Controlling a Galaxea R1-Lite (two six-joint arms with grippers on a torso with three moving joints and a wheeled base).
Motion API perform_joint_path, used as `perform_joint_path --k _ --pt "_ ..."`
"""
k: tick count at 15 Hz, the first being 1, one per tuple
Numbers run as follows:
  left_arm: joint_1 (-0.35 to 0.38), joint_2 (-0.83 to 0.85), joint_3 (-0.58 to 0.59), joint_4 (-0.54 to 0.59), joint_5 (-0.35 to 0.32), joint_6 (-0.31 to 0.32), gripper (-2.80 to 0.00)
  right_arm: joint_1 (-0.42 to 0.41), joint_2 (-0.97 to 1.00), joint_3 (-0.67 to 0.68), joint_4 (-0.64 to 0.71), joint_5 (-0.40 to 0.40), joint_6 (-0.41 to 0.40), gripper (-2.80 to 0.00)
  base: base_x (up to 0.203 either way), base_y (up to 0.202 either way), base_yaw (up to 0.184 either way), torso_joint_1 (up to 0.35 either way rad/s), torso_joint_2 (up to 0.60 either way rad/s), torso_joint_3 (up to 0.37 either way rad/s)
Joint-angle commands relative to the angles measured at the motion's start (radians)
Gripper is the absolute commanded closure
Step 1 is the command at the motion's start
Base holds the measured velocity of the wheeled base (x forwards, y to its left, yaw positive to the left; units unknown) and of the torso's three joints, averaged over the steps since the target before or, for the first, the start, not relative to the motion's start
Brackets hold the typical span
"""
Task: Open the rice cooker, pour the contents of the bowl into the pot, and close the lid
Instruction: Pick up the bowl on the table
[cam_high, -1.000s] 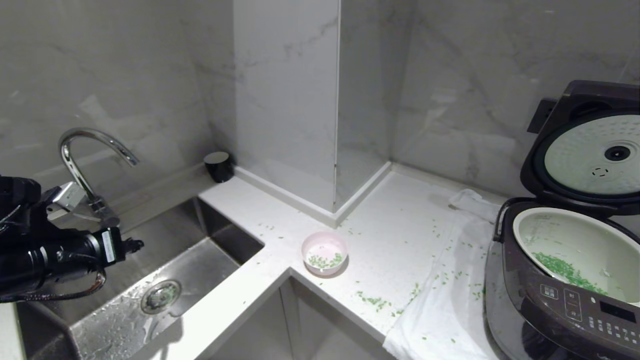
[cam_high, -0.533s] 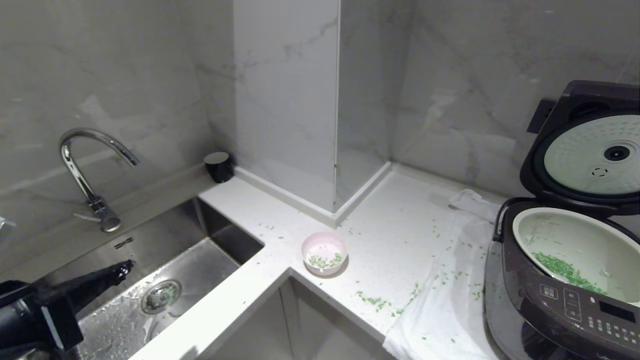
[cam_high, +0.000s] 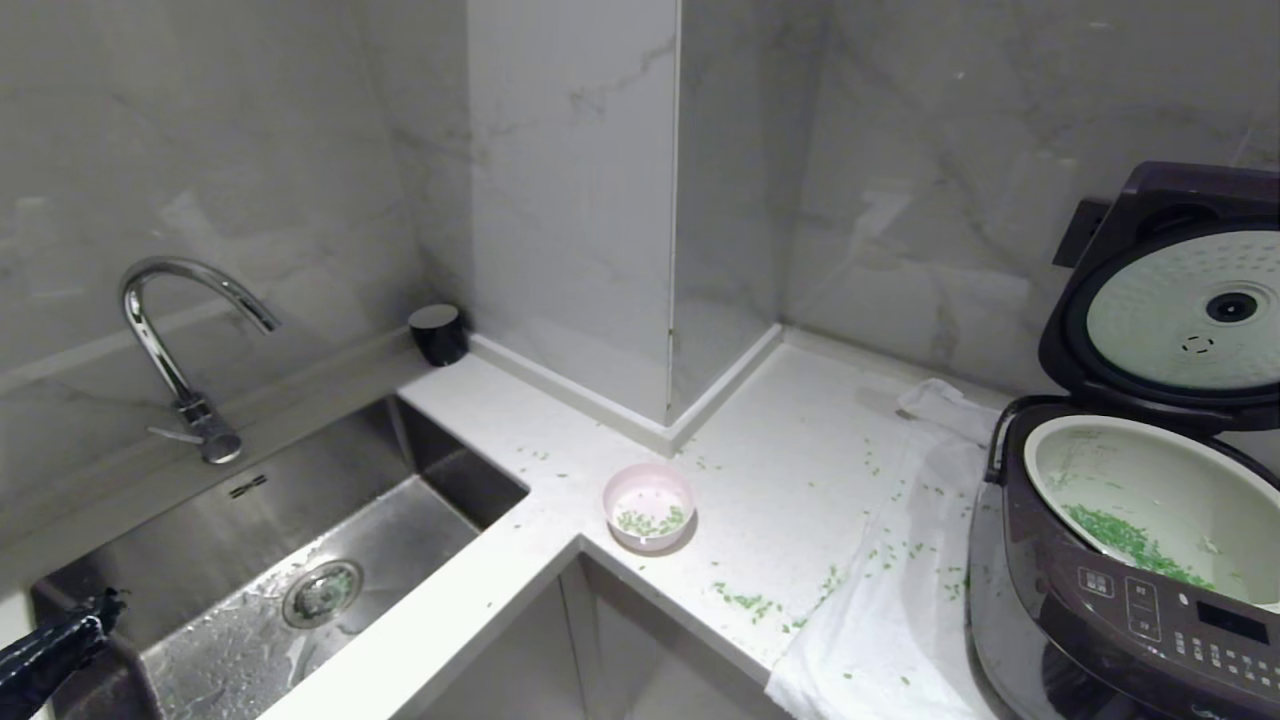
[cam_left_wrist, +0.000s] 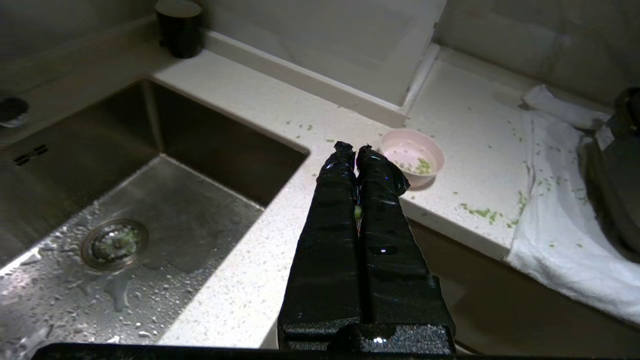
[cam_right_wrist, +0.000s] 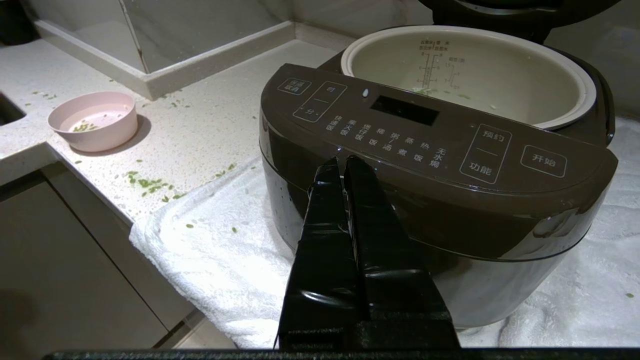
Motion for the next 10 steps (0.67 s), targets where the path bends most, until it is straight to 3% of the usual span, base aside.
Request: perform_joint_path --k 1,3,4,6,10 --pt "0.042 -0.107 0.005 0.003 0.009 0.001 0.0 0.0 0.001 0.0 0.0 0.0 0.0 0.0 0.0 0.0 0.0 0.0 0.0 0.0" --pt "0.107 -0.192 0.02 0.027 0.011 0.016 0.0 0.0 0.001 0.0 0.0 0.0 0.0 0.0 0.0 0.0 0.0 0.0 0.0 0.0" --pt "0.134 -0.212 0.049 0.036 0.025 0.072 0.0 0.0 0.001 0.0 0.0 0.0 0.0 0.0 0.0 0.0 0.0 0.0 0.0 0.0" --pt "0.134 -0.214 0.118 0.038 0.117 0.147 0.0 0.0 0.001 0.0 0.0 0.0 0.0 0.0 0.0 0.0 0.0 0.0 0.0 0.0" --pt "0.134 -0.215 0.238 0.041 0.135 0.213 0.0 0.0 0.001 0.0 0.0 0.0 0.0 0.0 0.0 0.0 0.0 0.0 0.0 0.0"
